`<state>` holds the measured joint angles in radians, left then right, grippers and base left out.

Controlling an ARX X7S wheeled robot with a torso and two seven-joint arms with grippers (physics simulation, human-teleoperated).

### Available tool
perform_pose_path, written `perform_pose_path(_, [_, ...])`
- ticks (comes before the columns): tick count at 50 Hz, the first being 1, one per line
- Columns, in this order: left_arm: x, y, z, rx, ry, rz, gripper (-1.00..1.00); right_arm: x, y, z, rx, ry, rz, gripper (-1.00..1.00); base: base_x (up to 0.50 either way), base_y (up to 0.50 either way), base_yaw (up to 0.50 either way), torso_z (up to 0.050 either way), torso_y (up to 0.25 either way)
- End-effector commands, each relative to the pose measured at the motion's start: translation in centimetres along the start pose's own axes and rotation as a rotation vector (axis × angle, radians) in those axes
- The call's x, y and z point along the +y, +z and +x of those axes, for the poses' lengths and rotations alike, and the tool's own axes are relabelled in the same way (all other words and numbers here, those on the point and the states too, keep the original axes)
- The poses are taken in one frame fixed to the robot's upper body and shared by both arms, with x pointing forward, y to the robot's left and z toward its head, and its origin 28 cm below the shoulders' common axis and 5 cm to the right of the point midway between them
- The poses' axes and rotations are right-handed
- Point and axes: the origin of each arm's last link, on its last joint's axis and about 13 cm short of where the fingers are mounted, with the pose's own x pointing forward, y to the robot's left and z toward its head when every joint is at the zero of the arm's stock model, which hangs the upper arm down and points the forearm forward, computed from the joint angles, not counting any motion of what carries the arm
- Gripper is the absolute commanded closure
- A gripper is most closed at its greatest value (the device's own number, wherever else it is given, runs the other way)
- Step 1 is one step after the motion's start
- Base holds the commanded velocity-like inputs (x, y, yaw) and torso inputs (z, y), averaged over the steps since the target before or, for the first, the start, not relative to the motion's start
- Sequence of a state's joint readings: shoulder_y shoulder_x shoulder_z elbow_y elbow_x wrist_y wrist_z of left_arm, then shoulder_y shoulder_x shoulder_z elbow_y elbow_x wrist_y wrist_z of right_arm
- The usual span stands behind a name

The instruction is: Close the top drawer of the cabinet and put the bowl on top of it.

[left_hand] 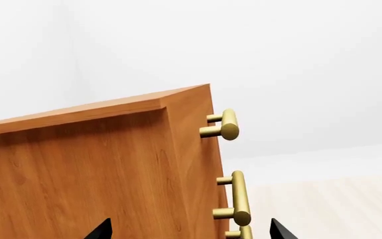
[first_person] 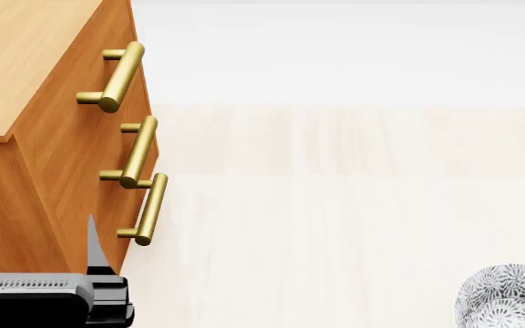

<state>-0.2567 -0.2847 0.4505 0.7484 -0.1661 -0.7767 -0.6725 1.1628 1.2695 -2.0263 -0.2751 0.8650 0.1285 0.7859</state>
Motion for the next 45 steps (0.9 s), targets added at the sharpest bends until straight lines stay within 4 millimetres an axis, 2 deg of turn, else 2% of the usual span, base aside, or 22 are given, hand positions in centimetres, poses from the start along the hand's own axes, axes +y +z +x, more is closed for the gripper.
perform_pose_path(1, [0.0, -0.1, 0.0, 0.001, -0.001, 0.000, -1.00, 0.1, -0.2, 0.2, 0.003, -0.002, 0.003, -1.00, 0.00, 0.00, 0.00, 0.000, 0.000])
perform_pose_path(18, [-0.1, -0.2, 0.1, 0.004, -0.001, -0.001, -1.00, 0.3, -0.1, 0.5, -0.008, -0.003, 0.013, -1.00, 0.00, 0.00, 0.00, 0.000, 0.000])
perform_pose_path(19, [0.0, -0.2, 0.1, 0.004, 0.000, -0.001, -1.00, 0.3, -0.1, 0.4, -0.030, -0.003, 0.019, 1.00, 0.00, 0.00, 0.00, 0.000, 0.000])
perform_pose_path(25, [-0.1, -0.2, 0.1, 0.005, 0.000, 0.000, -1.00, 0.2, 0.2, 0.4, -0.043, -0.021, 0.020, 1.00, 0.00, 0.00, 0.00, 0.000, 0.000])
perform_pose_path(31, [-0.2, -0.4, 0.1, 0.006, -0.001, 0.003, -1.00, -0.8, 1.8, 0.0, -0.117, -0.060, 0.052, 1.00, 0.00, 0.00, 0.00, 0.000, 0.000])
perform_pose_path(40, [-0.1, -0.6, 0.1, 0.010, 0.003, 0.005, -1.00, -1.1, 3.5, -0.1, -0.204, -0.069, 0.071, 1.00, 0.00, 0.00, 0.00, 0.000, 0.000])
perform_pose_path(43, [0.0, -0.5, 0.1, 0.010, 0.006, 0.003, -1.00, -2.0, 4.7, -0.4, -0.260, -0.104, 0.102, 1.00, 0.00, 0.00, 0.00, 0.000, 0.000])
perform_pose_path(45, [0.0, -0.5, 0.2, 0.010, 0.009, 0.005, -1.00, -3.6, 6.8, -1.2, -0.365, -0.152, 0.165, 1.00, 0.00, 0.00, 0.00, 0.000, 0.000])
